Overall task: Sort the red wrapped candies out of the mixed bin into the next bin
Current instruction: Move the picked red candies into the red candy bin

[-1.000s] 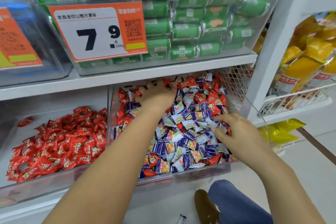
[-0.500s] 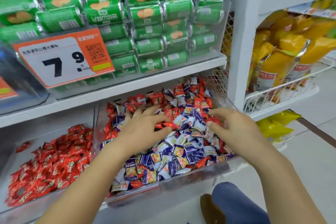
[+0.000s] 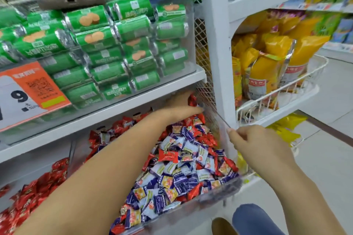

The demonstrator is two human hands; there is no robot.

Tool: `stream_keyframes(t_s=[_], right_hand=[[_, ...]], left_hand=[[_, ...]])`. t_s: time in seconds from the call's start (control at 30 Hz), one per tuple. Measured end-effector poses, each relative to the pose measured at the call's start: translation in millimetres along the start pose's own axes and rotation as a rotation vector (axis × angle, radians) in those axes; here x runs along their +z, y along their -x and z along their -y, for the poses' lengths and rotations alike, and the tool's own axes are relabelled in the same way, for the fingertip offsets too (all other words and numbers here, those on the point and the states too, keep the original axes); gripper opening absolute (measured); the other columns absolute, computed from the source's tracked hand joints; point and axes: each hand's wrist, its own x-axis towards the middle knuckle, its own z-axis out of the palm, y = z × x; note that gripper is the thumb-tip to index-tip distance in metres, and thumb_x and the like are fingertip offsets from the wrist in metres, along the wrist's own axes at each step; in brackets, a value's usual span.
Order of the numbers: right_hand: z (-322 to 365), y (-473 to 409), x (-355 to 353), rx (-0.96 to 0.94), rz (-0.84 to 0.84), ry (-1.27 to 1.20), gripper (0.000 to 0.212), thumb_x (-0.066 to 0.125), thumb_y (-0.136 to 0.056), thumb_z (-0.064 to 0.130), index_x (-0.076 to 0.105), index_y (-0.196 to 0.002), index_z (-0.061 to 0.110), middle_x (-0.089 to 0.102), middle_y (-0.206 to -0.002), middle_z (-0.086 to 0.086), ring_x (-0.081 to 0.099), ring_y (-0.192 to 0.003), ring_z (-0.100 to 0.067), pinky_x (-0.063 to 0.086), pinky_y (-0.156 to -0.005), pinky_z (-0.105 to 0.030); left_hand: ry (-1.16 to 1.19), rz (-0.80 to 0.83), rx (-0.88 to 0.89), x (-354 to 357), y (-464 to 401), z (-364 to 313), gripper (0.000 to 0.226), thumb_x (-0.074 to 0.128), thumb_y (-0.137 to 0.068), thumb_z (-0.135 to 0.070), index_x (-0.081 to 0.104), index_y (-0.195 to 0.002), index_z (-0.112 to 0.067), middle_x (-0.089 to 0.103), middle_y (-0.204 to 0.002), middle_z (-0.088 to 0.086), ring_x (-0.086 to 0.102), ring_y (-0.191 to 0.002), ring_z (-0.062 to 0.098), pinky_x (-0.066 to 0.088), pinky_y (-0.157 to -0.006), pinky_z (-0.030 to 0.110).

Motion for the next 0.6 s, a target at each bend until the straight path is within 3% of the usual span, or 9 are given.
stream_keyframes(t_s=[0.13, 0.2, 0.27, 0.37, 0.47, 0.6], right_hand=[[3, -8, -3, -0.033, 0.013, 0.026, 0.047, 0.036, -0.096, 0.047, 0.06, -0.069, 0.018, 0.064, -0.07, -0.002, 0.059, -0.07, -0.023, 0.046, -0.058, -0.031], [4, -8, -4, -0.037, -0.002, 0.043, 0.048, 0.036, -0.096, 0.046, 0.056, -0.064, 0.017, 0.06, -0.066, -0.002, 0.057, -0.068, -0.024, 0.042, -0.053, -0.029], [6, -7, -4, -0.035, -0.04, 0.078, 0.049, 0.036, -0.096, 0.046, 0.046, -0.057, 0.017, 0.05, -0.059, 0.0, 0.051, -0.063, -0.024, 0.03, -0.046, -0.026], [6, -5, -2, -0.039, -0.057, 0.076, 0.051, 0.037, -0.096, 0.046, 0.041, -0.054, 0.017, 0.044, -0.054, 0.001, 0.046, -0.056, -0.02, 0.024, -0.044, -0.026], [5, -3, -2, -0.03, -0.05, 0.046, 0.05, 0.036, -0.096, 0.047, 0.047, -0.057, 0.018, 0.048, -0.056, 0.001, 0.046, -0.055, -0.019, 0.025, -0.044, -0.026], [5, 4, 1, -0.039, -0.075, 0.036, 0.052, 0.035, -0.097, 0.049, 0.046, -0.056, 0.019, 0.048, -0.053, -0.001, 0.045, -0.051, -0.018, 0.024, -0.043, -0.027]], left_hand=[[-0.063, 0.132, -0.039, 15, -22, 11, 0.101, 0.069, -0.048, -0.068, 0.042, -0.135, -0.025, 0.05, -0.136, -0.001, 0.051, -0.12, 0.022, 0.045, -0.099, 0.038], [-0.1, 0.197, 0.012, 18, -23, 13, 0.084, 0.069, -0.048, -0.065, 0.052, -0.121, -0.027, 0.058, -0.122, -0.003, 0.057, -0.106, 0.017, 0.049, -0.091, 0.035], [-0.162, 0.299, 0.075, 16, -20, 10, 0.049, 0.072, -0.063, -0.05, 0.059, -0.103, -0.024, 0.063, -0.104, -0.003, 0.058, -0.09, 0.016, 0.05, -0.079, 0.029], [-0.123, 0.395, 0.15, 7, -1, 13, 0.025, 0.071, -0.071, -0.035, 0.057, -0.083, -0.016, 0.054, -0.074, -0.003, 0.05, -0.068, 0.015, 0.038, -0.062, 0.029], [-0.061, 0.363, 0.201, -6, 35, 28, 0.019, 0.066, -0.069, -0.034, 0.052, -0.066, -0.023, 0.047, -0.073, 0.003, 0.044, -0.065, 0.016, 0.038, -0.062, 0.034], [-0.093, 0.246, 0.225, -27, 89, 50, 0.014, 0.062, -0.07, -0.038, 0.049, -0.068, -0.037, 0.052, -0.082, -0.012, 0.05, -0.077, 0.009, 0.042, -0.075, 0.031]])
